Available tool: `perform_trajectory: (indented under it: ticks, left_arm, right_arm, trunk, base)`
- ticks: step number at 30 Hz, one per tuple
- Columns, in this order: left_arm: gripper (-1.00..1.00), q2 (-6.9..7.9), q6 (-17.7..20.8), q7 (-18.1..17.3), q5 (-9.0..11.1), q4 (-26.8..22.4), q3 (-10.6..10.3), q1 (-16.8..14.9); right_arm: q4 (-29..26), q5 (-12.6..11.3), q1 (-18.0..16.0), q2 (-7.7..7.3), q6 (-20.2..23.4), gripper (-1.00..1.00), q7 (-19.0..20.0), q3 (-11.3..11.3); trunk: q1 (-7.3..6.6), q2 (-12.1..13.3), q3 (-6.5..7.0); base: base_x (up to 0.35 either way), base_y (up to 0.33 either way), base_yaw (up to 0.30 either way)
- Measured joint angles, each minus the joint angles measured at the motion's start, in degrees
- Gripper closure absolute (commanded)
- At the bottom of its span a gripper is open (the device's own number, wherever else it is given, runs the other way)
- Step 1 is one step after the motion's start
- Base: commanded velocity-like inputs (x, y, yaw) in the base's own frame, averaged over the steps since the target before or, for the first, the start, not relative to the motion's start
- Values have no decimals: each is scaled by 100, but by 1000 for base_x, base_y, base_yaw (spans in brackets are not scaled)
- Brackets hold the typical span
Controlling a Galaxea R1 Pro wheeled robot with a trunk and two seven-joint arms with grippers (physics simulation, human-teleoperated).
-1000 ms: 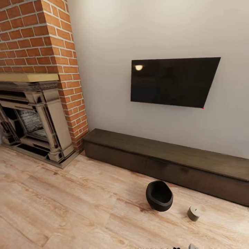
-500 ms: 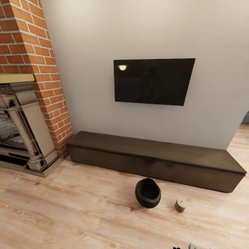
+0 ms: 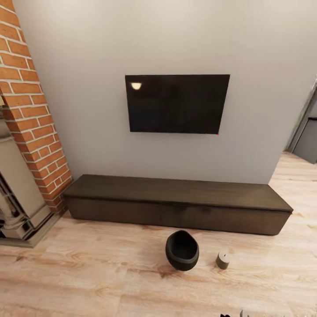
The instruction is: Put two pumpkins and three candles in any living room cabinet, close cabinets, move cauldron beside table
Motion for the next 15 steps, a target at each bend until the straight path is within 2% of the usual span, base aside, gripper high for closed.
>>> perform_trajectory:
  ticks: [12, 15]
  left_arm:
    - [-100, -1, 0, 0, 0, 0, -1, 0]
    - [-100, -1, 0, 1, 0, 0, -1, 0]
  right_arm:
    - [0, 5, 0, 4, -25, -100, 0, -1]
    - [0, 7, 0, 5, -31, -100, -1, 0]
  trunk:
    - [0, 0, 0]
    - [0, 0, 0]
  base:
    - [249, 210, -279]
    - [251, 209, -169]
